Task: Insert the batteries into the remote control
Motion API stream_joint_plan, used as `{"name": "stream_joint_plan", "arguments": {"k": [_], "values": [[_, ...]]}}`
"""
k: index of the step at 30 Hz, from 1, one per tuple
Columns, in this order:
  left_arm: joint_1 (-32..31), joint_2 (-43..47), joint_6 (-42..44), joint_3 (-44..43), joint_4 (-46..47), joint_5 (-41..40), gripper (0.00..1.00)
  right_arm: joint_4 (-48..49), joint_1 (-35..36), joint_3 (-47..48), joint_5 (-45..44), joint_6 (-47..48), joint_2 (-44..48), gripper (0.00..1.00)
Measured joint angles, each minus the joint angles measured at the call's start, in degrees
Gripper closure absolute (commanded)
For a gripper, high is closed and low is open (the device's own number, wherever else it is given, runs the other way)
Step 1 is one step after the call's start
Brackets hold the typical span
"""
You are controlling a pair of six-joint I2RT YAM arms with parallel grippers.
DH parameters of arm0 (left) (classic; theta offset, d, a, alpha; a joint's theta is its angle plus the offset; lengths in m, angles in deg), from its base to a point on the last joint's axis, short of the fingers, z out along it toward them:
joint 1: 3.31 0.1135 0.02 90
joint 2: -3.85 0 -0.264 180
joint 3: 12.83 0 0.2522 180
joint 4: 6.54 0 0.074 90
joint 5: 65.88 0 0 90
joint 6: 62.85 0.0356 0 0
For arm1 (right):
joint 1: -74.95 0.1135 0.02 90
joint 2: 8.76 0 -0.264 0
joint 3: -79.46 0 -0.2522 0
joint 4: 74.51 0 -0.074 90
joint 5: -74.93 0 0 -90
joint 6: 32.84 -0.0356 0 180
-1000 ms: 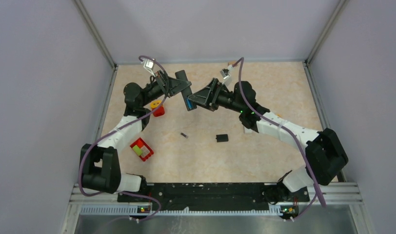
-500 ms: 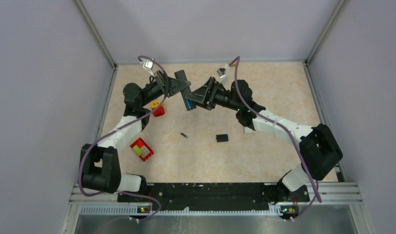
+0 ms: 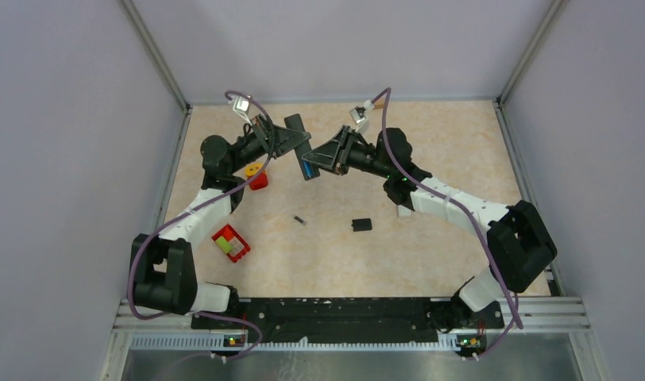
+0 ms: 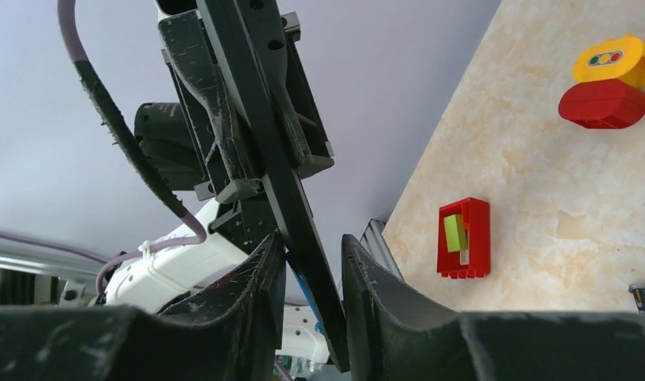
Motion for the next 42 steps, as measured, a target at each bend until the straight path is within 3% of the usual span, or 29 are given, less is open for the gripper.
{"name": "stream_joint_plan", "arguments": {"k": [7,22,24,29,31,36,42], "values": [[0.0,0.0,-1.7,0.0,-0.7,0.0,1.0,1.9,0.2,-0.9,0.7,2.5,0.0,0.8],[0.1,0.0,-2.8,0.0,-8.2,-0.2,1.0,0.5,1.1,-2.0,-0.2,14.9,0.3,0.85],[0.1,0.0,-2.3,-0.1,-9.5,-0.3,1.0,-0.4,1.4,-2.0,-1.1,16.4,0.3,0.76],[0.2,0.0,-0.5,-0.1,-12.3,-0.4,1.0,-5.4,1.9,-0.8,-4.1,21.1,0.7,0.38],[0.3,0.2,0.4,-0.1,-12.9,-0.2,1.0,-8.1,1.9,-0.1,-5.1,22.4,0.8,0.3],[0.4,1.1,3.5,-0.1,-12.6,1.6,1.0,-11.2,1.2,0.6,-4.7,22.3,1.7,0.24],[2.6,4.0,9.3,-0.1,-12.8,4.6,1.0,-9.4,0.5,-5.0,-3.6,22.4,8.0,0.23]]}}
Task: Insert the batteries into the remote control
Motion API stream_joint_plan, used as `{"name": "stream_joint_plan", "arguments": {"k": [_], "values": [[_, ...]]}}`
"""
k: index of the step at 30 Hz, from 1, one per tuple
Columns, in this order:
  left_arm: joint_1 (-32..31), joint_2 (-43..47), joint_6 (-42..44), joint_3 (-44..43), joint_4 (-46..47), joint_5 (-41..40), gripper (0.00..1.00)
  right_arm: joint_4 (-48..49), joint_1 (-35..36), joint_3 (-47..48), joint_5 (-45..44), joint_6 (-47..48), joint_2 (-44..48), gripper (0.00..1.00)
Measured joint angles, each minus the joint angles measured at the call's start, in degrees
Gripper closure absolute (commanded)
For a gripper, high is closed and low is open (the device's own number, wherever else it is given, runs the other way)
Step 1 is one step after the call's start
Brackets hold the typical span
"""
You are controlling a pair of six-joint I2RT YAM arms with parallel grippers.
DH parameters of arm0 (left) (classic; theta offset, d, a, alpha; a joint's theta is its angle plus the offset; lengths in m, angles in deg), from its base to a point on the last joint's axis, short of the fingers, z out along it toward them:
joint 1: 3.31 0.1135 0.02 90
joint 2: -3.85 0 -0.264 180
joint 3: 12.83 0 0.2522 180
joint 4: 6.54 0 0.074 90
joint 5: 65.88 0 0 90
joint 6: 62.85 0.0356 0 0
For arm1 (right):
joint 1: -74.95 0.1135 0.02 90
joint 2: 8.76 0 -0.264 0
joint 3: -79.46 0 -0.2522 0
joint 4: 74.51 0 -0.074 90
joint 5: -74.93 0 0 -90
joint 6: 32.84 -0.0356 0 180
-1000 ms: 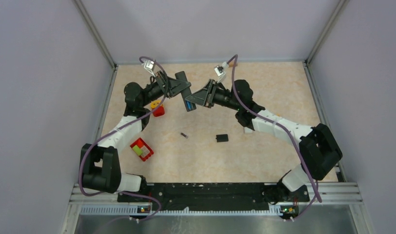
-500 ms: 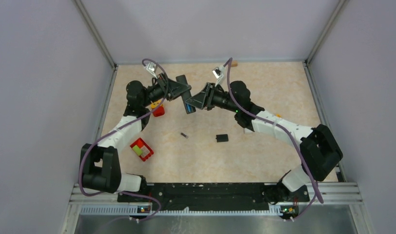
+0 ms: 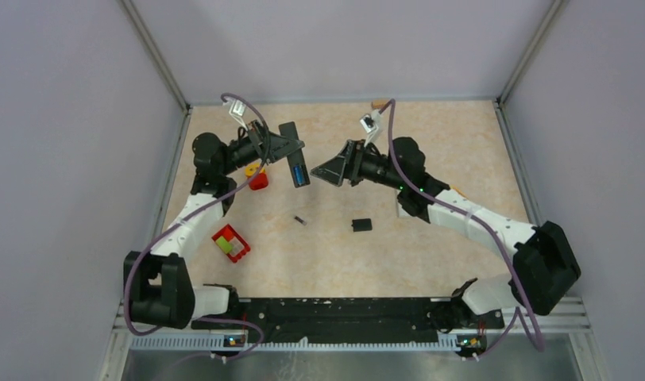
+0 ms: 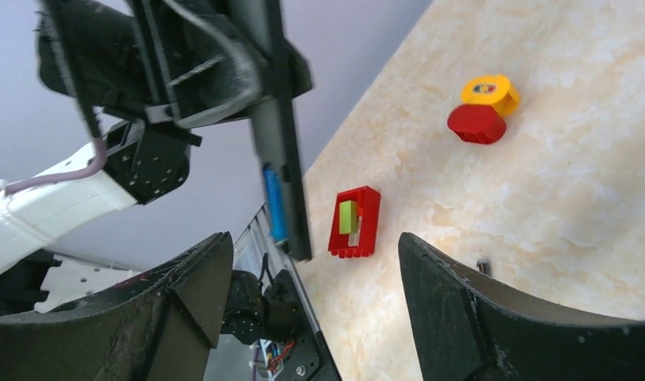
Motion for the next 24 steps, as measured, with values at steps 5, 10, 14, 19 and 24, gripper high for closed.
{"name": "stream_joint_plan", "arguments": {"k": [5,10,14,19,24], "values": [[1.5,3.7,8.3,-0.4,-7.7,-0.5,1.0,1.4,0.0,-1.3,-0.9,2.7,5.7,0.24],[1.8,7.6,17.6,-2.7,-22.1,-7.6,1.0,-3.7,0.2,-1.3,-5.7,9.7,7.0,0.3],[2.1,10.6,22.6,-5.8,-34.6,-20.6,1.0,-10.0,2.7,-1.3,-12.8,17.4,2.7,0.34],[2.3,12.6,25.2,-8.7,-47.2,-37.8,1.0,-13.4,8.7,-1.2,-17.6,24.1,-7.9,0.41],[2.6,15.7,25.7,-8.8,-56.1,-53.6,1.0,-16.0,13.6,2.4,-21.3,29.0,-20.2,0.46]]}}
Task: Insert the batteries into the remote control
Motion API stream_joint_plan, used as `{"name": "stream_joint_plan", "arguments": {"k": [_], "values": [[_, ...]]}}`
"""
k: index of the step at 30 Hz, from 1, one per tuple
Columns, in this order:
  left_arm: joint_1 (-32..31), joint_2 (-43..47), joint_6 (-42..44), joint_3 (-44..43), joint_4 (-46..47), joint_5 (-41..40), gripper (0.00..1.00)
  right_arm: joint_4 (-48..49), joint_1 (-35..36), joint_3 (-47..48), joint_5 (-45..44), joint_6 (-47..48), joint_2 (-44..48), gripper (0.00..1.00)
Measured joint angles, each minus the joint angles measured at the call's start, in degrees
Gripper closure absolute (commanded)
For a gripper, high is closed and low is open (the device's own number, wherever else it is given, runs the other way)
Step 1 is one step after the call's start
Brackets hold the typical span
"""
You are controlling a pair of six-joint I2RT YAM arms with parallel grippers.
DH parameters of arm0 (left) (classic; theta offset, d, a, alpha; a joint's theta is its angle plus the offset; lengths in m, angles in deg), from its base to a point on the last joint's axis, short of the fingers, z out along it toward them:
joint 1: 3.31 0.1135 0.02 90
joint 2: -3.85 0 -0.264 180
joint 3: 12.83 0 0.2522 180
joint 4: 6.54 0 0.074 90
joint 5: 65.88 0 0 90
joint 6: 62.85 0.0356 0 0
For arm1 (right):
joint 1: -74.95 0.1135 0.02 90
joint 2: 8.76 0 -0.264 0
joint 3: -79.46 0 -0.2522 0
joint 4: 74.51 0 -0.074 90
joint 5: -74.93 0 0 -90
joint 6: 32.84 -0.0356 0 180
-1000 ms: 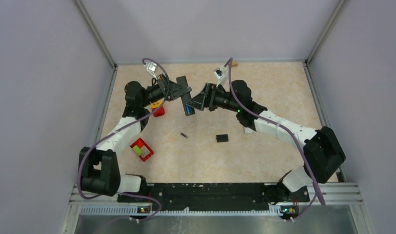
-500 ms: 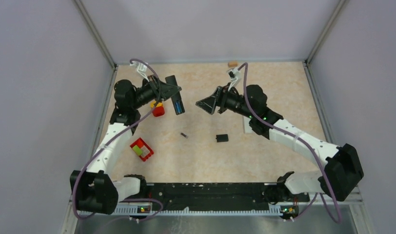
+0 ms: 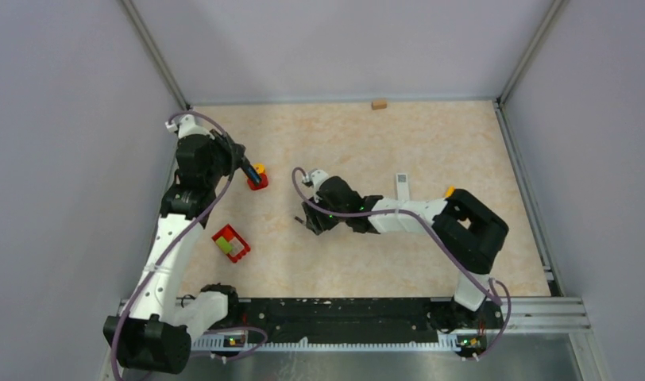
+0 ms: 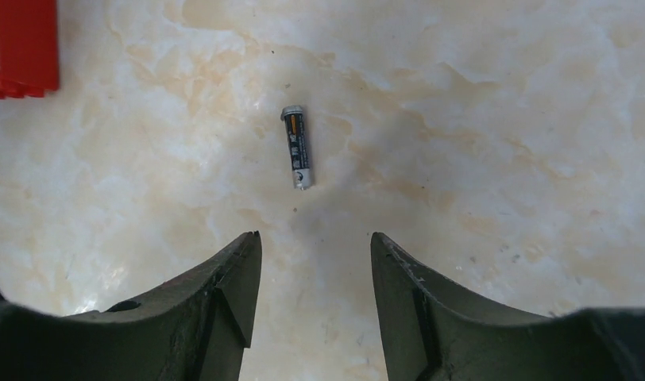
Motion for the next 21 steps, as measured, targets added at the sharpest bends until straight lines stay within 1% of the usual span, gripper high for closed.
{"name": "stream_joint_plan", "arguments": {"k": [5,8,14,16,18,21], "values": [[0.1,2.6,0.6,0.0,-3.0,-8.5,1.0,-2.0,2.5,6.7,-3.6,3.1,-7.8,0.46],[0.1,3.8,1.0,0.0,-3.7,-11.6,1.0,-3.1,3.0,10.2,-5.3,4.5,-10.1,0.48],[0.1,5.0,1.6,0.0,-4.8,-16.7,1.0,-5.8,4.2,15.4,-9.1,6.9,-14.2,0.54],[0.1,5.5,2.0,0.0,-4.9,-18.0,1.0,-6.8,5.1,16.6,-10.4,7.9,-15.6,0.58],[0.1,6.1,2.2,0.0,-4.9,-19.1,1.0,-7.3,5.9,17.2,-11.5,8.5,-16.8,0.64],[0.1,7.1,2.5,0.0,-4.9,-20.2,1.0,-8.4,6.8,18.3,-12.3,9.3,-17.3,0.8]]}}
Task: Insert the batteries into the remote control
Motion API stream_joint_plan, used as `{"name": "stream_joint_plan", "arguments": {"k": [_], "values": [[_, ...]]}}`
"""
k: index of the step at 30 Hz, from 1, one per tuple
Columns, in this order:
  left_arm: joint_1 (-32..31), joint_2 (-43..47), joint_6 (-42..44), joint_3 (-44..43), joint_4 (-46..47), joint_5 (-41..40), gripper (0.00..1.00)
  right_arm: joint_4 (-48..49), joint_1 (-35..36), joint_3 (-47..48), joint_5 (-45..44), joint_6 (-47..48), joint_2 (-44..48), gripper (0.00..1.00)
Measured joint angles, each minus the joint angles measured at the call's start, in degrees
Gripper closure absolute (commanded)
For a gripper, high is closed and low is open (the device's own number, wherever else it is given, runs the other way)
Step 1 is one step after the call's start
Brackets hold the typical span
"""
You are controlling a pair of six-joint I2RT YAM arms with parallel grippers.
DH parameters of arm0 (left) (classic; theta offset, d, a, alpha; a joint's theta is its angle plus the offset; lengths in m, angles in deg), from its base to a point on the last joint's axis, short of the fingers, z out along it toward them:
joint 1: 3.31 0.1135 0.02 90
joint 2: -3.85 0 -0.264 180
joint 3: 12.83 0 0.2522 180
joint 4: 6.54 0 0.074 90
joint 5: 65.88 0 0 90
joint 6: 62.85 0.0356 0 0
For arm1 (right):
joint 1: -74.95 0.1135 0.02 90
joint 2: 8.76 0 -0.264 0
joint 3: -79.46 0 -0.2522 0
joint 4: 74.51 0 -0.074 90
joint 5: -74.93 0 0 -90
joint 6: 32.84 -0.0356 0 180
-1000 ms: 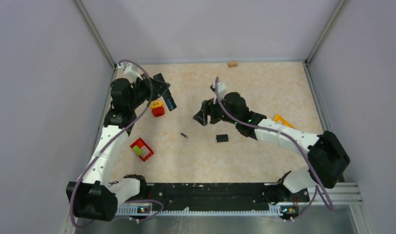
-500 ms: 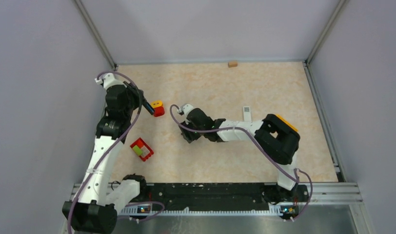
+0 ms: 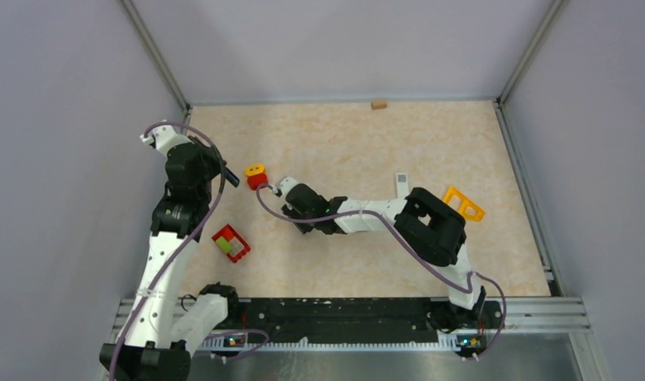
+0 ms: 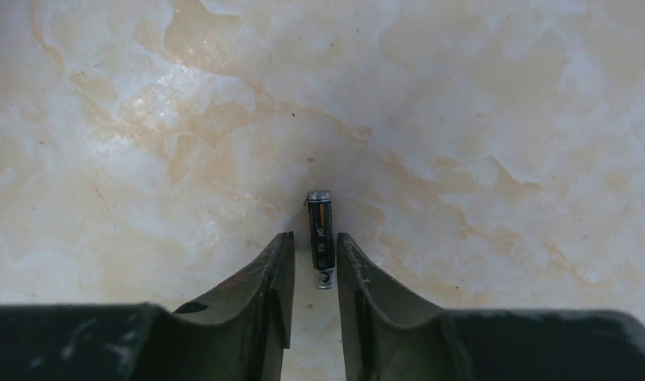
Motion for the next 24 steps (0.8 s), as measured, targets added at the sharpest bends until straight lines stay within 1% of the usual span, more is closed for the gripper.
{"name": "stream_joint_plan", "arguments": {"k": [2,4,5,8,12,15,18,20,22,24], "values": [[0.0,0.5,0.1,0.0,0.0,-0.3,1.0,-0.6,0.3,0.4,-0.2,0.2,-0.2,0.91],[0.0,0.7,0.3,-0.1,0.0,0.0,1.0,-1.3,0.3,0.7,-0.7,0.0,-0.2,0.98],[0.0,0.8,0.4,-0.1,0.1,0.6,1.0,-1.7,0.3,0.9,-1.3,-0.3,-0.2,1.0],[0.1,0.6,1.0,-0.1,0.2,4.5,1.0,-3.5,0.4,1.4,-4.0,-1.8,-0.2,1.0],[0.3,-0.9,1.6,0.2,3.3,16.0,1.0,-6.1,0.2,0.6,-7.8,-5.6,1.3,1.0],[0.3,-3.1,1.2,2.1,9.0,27.3,1.0,-8.8,-0.8,-3.1,-9.1,-9.2,6.3,1.0],[0.3,-7.0,-0.9,4.7,16.1,40.6,1.0,-10.9,-3.2,-7.9,-9.0,-12.3,15.2,1.0],[0.2,-11.3,-3.2,4.9,20.8,50.1,1.0,-12.2,-4.8,-9.7,-8.6,-13.6,21.5,1.0],[-0.3,-15.1,-5.9,5.0,26.0,57.1,1.0,-13.2,-6.1,-10.3,-8.1,-14.6,27.8,1.0],[-1.1,-17.7,-9.0,6.1,31.0,61.6,1.0,-13.6,-6.6,-10.3,-6.9,-15.5,32.9,1.0]]}}
